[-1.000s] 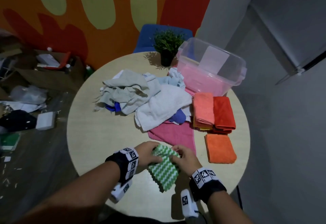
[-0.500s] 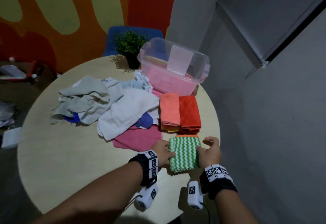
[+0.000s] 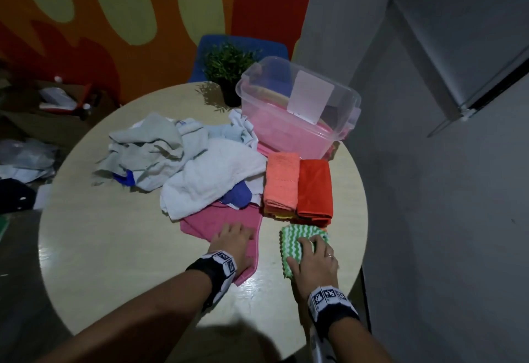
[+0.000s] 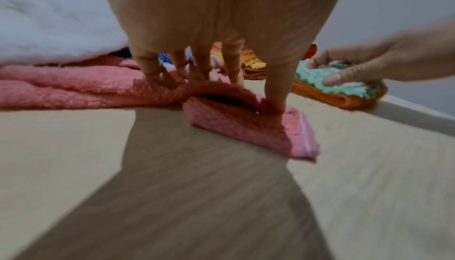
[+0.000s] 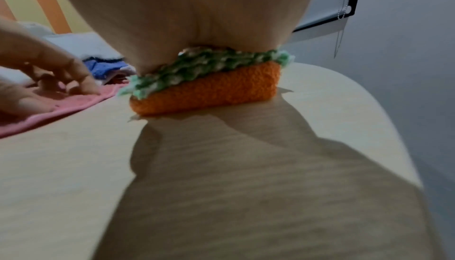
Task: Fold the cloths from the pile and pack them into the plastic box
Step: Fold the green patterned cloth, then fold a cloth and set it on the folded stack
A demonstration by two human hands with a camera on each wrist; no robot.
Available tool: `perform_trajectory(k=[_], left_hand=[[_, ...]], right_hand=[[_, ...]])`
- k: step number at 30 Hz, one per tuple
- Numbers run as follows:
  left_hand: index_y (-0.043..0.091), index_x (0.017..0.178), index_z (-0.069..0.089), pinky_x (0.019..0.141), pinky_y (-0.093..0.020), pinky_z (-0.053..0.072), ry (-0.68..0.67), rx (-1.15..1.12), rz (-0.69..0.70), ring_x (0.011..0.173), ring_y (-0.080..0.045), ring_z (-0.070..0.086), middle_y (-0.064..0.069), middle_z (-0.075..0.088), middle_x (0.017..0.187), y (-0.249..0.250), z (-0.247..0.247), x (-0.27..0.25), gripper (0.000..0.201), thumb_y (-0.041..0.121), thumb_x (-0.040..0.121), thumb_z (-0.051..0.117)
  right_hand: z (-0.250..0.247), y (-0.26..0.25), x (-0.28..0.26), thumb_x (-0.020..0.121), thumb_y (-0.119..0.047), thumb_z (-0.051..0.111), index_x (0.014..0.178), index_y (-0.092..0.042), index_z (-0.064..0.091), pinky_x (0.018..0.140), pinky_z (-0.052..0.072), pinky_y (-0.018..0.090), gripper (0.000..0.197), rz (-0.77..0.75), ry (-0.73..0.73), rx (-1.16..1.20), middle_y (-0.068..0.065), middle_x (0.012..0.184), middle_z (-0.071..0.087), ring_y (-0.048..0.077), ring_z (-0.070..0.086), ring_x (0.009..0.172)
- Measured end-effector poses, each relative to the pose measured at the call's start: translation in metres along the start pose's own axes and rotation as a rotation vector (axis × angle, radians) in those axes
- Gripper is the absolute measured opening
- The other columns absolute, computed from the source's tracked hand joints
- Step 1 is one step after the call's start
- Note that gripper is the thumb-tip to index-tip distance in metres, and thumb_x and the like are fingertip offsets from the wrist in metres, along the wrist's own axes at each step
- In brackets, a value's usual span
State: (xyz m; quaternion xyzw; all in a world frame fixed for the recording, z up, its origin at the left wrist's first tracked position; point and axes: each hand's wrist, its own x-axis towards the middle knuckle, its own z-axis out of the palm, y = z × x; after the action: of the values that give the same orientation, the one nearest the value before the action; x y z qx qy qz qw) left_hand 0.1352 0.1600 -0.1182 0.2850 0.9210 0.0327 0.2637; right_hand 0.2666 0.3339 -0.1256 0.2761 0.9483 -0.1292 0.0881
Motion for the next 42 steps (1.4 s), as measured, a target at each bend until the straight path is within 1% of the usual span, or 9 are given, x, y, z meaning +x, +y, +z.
perform_trajectory(k=[4,9,15,20,23,26,30,33,42], left_hand=[[0.025,0.100,0.062,0.080,-0.034,0.040,0.051,-0.042,0.067,0.112,-0.024,0.050,0.002,0.062,0.113,-0.022,0.001,-0.015,0.011,0.027,0.094,0.053],[0.024,0.082,0.059,0.072,-0.028,0.048,0.164,-0.460,0.019,0.083,-0.017,0.060,0.007,0.061,0.084,-0.032,-0.014,-0.035,0.009,0.024,0.090,0.063],[0.029,0.084,0.057,0.080,-0.034,0.050,0.301,-0.855,0.042,0.082,-0.015,0.062,0.002,0.065,0.087,-0.041,-0.044,-0.047,0.025,0.004,0.088,0.057],[0.024,0.078,0.065,0.082,-0.036,0.044,0.187,-1.199,0.050,0.082,-0.020,0.060,-0.001,0.066,0.083,-0.044,-0.075,-0.058,0.018,0.016,0.092,0.056],[0.025,0.080,0.062,0.080,-0.039,0.051,0.169,-1.082,0.172,0.075,-0.019,0.063,-0.002,0.066,0.078,-0.049,-0.094,-0.066,0.009,0.023,0.088,0.066],[0.021,0.083,0.058,0.060,-0.031,0.044,0.166,-1.088,0.274,0.057,-0.016,0.048,0.001,0.052,0.063,-0.053,-0.116,-0.080,0.022,-0.001,0.085,0.058],[0.016,0.099,0.061,0.058,-0.018,0.040,0.211,-1.061,0.384,0.057,-0.006,0.042,0.011,0.046,0.065,-0.068,-0.151,-0.094,0.028,-0.008,0.086,0.060],[0.019,0.114,0.061,0.063,-0.015,0.043,0.272,-0.908,0.405,0.064,-0.010,0.049,0.006,0.054,0.077,-0.088,-0.173,-0.099,0.030,0.002,0.090,0.065],[0.025,0.092,0.074,0.070,-0.017,0.043,0.622,-0.622,0.162,0.078,0.001,0.061,0.013,0.071,0.085,-0.117,-0.176,-0.090,0.018,0.012,0.093,0.062]], right_hand=[[0.002,-0.004,0.001,0.090,-0.053,0.052,0.138,-0.031,0.043,0.108,0.033,0.046,0.053,0.039,0.004,0.006,0.002,0.146,0.033,0.026,0.029,0.134],[-0.003,-0.020,-0.008,0.082,-0.043,0.063,0.126,-0.027,0.059,0.107,0.026,0.051,0.046,0.155,0.198,-0.060,0.008,0.145,0.042,0.033,0.027,0.134],[-0.013,-0.023,-0.005,0.096,-0.046,0.043,0.148,-0.027,0.033,0.117,0.010,0.053,0.057,0.326,0.020,-0.093,0.004,0.165,0.009,0.037,0.003,0.149],[-0.030,-0.065,-0.012,0.091,-0.031,0.060,0.137,-0.028,0.048,0.114,0.029,0.050,0.047,0.013,0.190,0.150,-0.004,0.155,0.031,0.029,0.029,0.141],[-0.039,-0.105,-0.014,0.086,-0.037,0.068,0.142,-0.033,0.042,0.115,0.028,0.040,0.062,-0.288,0.136,0.444,-0.012,0.155,0.033,0.015,0.030,0.141],[-0.056,-0.138,-0.014,0.079,-0.036,0.069,0.144,-0.037,0.040,0.114,0.024,0.030,0.071,-0.429,0.066,0.568,-0.015,0.153,0.037,0.005,0.029,0.139],[-0.085,-0.158,-0.015,0.088,-0.013,0.066,0.098,-0.024,0.065,0.079,0.049,0.031,0.014,-0.446,0.071,0.737,-0.012,0.091,0.069,0.001,0.063,0.084],[-0.105,-0.161,-0.012,0.097,-0.015,0.058,0.095,-0.029,0.059,0.061,0.055,0.040,0.014,-0.367,0.137,0.813,-0.004,0.076,0.067,0.012,0.064,0.063],[-0.151,-0.175,-0.016,0.086,-0.031,0.074,0.108,-0.030,0.066,0.071,0.045,0.012,0.023,-0.427,0.159,0.785,-0.010,0.090,0.066,-0.001,0.060,0.080]])
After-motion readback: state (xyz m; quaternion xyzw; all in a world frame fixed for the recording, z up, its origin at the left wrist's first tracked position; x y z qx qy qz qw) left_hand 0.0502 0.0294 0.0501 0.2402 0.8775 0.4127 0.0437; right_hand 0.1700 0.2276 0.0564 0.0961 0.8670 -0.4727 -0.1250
